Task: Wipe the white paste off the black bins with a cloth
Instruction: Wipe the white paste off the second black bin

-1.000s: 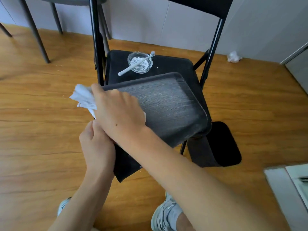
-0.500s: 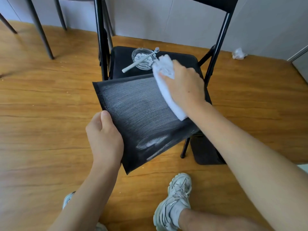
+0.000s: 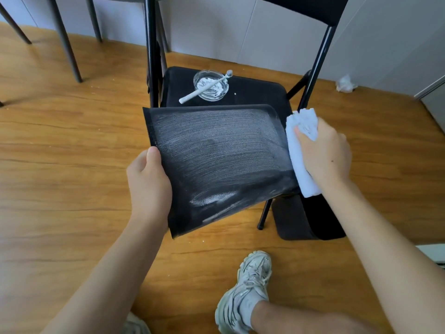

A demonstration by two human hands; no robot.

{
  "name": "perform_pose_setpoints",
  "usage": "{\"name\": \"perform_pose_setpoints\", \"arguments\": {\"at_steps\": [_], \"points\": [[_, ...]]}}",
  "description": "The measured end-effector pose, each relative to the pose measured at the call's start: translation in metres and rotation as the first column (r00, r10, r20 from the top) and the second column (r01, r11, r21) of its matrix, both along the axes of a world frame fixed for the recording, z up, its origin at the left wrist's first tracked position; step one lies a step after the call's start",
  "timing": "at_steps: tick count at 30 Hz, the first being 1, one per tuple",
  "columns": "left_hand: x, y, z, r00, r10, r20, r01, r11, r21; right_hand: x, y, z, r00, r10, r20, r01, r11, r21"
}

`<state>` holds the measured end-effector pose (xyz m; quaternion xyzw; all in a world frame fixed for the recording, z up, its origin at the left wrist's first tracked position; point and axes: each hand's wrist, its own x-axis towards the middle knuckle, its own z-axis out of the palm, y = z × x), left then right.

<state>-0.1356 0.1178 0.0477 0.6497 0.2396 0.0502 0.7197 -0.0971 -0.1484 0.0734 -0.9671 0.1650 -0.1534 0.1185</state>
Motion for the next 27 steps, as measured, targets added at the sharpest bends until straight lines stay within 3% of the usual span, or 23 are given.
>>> {"name": "perform_pose_setpoints", "arguments": {"at_steps": [3,8,11,15,18,20,23,27], "points": [[-0.001,0.004,0.003,0.998,-0.023,-0.054,0.018,0.996,-0.084,-0.006,0.021,0.006,1.0,-0.01,-0.013,0.009,0.998,-0.069],[-0.005,0.003,0.012,0.977,-0.06,-0.206,0.015,0.977,-0.213,-0.035,0.091,0.008,0.994,0.11,0.024,-0.11,0.993,-0.033],[-0.007,0.003,0.009,0.97,-0.068,-0.234,-0.006,0.954,-0.301,-0.05,0.155,0.003,0.96,0.268,0.08,-0.267,0.963,-0.022],[-0.005,0.011,-0.001,0.966,-0.117,-0.23,0.015,0.915,-0.402,-0.053,0.21,-0.004,0.95,0.296,0.102,-0.292,0.955,-0.053],[-0.004,0.009,-0.001,0.969,-0.112,-0.219,0.039,0.95,-0.31,-0.055,0.203,-0.009,0.923,0.335,0.189,-0.34,0.94,-0.003],[-0.003,0.01,-0.001,0.98,-0.045,-0.196,0.001,0.976,-0.218,-0.054,0.187,-0.009,0.916,0.355,0.188,-0.352,0.935,-0.054],[-0.001,0.011,-0.003,0.983,-0.032,-0.181,-0.005,0.981,-0.196,-0.038,0.136,-0.007,0.97,0.236,0.065,-0.23,0.969,-0.086],[-0.002,0.006,0.001,0.986,-0.04,-0.16,0.009,0.982,-0.19,-0.031,0.042,-0.011,0.99,-0.049,0.133,0.06,0.995,-0.082]]}}
